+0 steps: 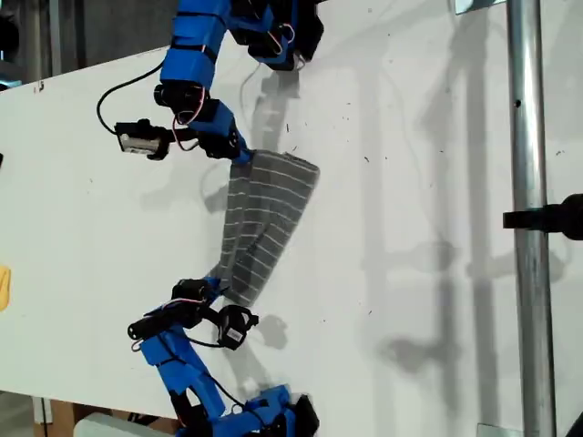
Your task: Grasp corners of a towel and fold twice.
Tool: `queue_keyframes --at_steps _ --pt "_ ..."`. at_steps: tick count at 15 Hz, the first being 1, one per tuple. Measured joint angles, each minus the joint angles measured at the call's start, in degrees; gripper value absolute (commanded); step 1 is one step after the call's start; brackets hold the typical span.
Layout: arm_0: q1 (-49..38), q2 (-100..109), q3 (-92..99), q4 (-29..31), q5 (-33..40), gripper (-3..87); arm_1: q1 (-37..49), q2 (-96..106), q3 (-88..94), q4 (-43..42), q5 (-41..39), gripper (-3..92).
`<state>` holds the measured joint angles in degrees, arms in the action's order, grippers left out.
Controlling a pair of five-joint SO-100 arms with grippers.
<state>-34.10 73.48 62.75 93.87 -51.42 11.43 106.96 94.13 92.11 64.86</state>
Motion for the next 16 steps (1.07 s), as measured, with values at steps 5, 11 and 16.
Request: queue_keyframes --at_steps 5,11,16 --pt "-0.4 -1.4 1.7 0.5 -1.6 16.4 -12.8 -6.6 1.7 -6.4 8.5 -0.2" --pt "-0.4 -1.4 8.6 0.4 -4.0 17.4 -18.4 -22.7 7.0 -27.8 13.4 0.2" --pt "-0.4 1.3 13.6 -0.4 -4.6 17.7 -19.5 -33.0 2.0 -30.2 15.6 27.4"
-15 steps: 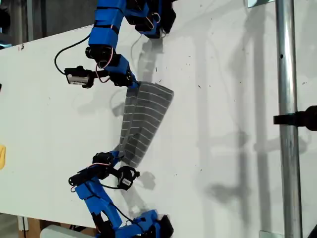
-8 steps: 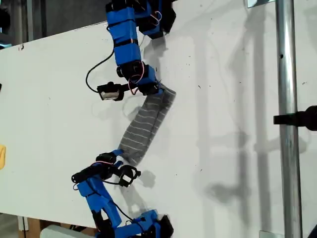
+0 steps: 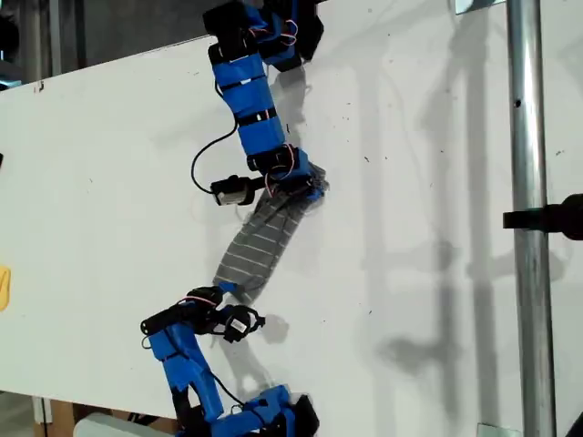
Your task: Grasp corners of a towel and fold twice.
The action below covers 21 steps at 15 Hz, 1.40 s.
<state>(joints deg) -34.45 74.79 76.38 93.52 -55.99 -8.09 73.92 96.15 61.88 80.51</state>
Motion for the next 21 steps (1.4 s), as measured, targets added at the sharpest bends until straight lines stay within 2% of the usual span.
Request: queue_keyframes --at_steps 5,10,12,14,17,19,21 --pt "0.1 11.3 0.8 0.6 0.4 18.1 -0.5 1.0 -9.0 20.6 0.0 33.3" --pt "0.9 18.1 0.8 1.6 0.8 18.2 -0.5 21.3 -9.0 33.6 0.2 34.7" --pt "2.5 18.1 1.1 0.8 1.8 18.6 -0.5 28.6 -5.3 37.1 2.9 35.1" --pt "4.0 17.0 3.6 -1.7 1.6 18.7 -0.5 31.6 1.2 35.5 5.8 35.2" --pt "4.2 9.1 7.3 -7.3 1.5 17.9 -1.1 30.2 4.9 28.8 6.7 35.2" --pt "4.2 3.4 7.3 -9.5 0.6 12.1 -1.7 26.8 4.9 23.6 6.7 35.0" --pt "4.9 0.8 7.3 -10.7 0.5 10.0 -2.0 25.2 4.9 20.0 6.7 34.6"
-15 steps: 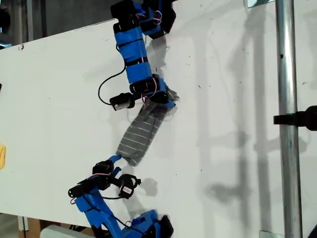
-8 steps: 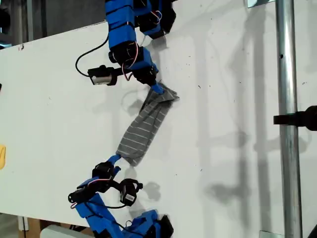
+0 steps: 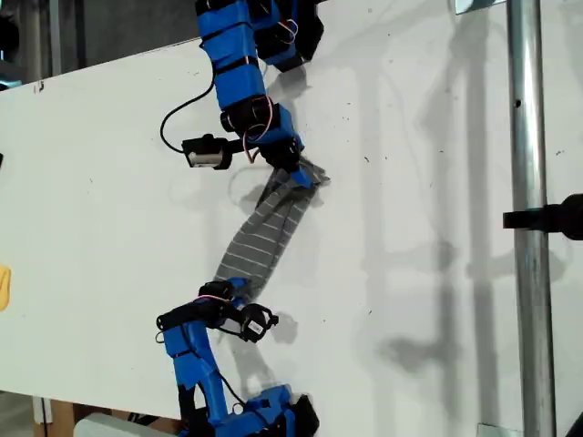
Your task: Grasp corners of a towel and fold twice.
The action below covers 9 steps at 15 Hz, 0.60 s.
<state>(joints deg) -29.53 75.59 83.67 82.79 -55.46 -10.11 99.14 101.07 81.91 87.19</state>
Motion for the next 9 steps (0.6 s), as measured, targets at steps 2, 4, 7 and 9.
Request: queue_keyframes --at_steps 2,4,7,9 --pt "1.3 -1.9 0.0 -0.7 -1.0 9.8 -0.1 -0.8 0.0 -2.5 0.2 34.5" --pt "1.6 -5.4 -0.1 -1.1 -2.0 9.9 -0.1 -0.8 0.0 -3.5 0.3 34.6" --pt "1.8 -9.7 -2.9 -1.1 -2.1 11.5 -0.1 -0.8 0.0 -3.7 0.3 34.3" --pt "1.8 -10.8 -4.0 -1.1 -2.2 11.2 -0.1 -0.8 0.0 -3.7 0.3 34.1"
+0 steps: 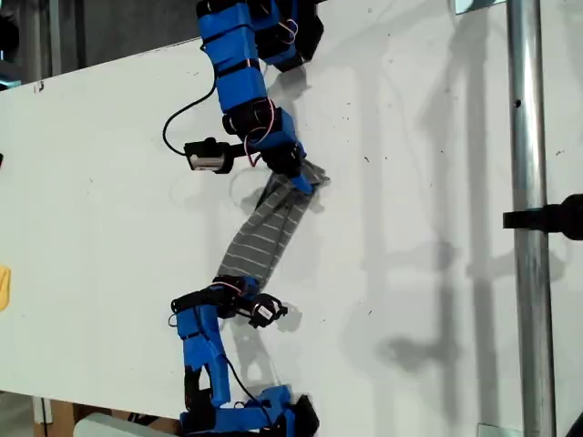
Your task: Grasp corners of a towel and fold twice.
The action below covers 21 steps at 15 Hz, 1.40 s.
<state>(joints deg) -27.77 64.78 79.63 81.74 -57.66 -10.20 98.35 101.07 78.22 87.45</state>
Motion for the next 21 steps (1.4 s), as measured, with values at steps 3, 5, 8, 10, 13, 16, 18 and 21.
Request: queue_keyframes --at_steps 3,5,8,10,13,16,18,21 --pt "0.0 -2.7 -2.5 0.8 0.4 3.3 -0.1 0.0 0.0 0.0 0.0 34.0" --pt "0.2 -2.5 -1.7 0.9 0.2 -0.8 -0.3 0.0 0.0 0.0 0.0 33.8" --pt "0.0 3.5 4.5 2.9 -1.0 -2.6 -0.5 0.0 0.0 0.0 0.0 33.6" --pt "0.0 10.0 6.8 5.7 -1.4 -2.7 -0.6 0.0 0.0 0.0 0.0 33.6" --pt "0.0 17.6 9.9 7.9 -2.3 -2.8 -0.6 0.0 0.0 0.0 0.1 33.5" --pt "-0.4 21.3 14.9 7.6 -2.5 18.2 -1.5 0.0 1.4 -0.4 2.9 36.6" --pt "-0.4 26.7 19.3 7.3 -2.0 24.6 -3.8 0.6 1.9 7.3 13.0 39.7" --pt "-0.4 52.3 38.9 0.8 -3.5 22.4 -10.0 7.4 2.5 15.5 26.4 41.1"
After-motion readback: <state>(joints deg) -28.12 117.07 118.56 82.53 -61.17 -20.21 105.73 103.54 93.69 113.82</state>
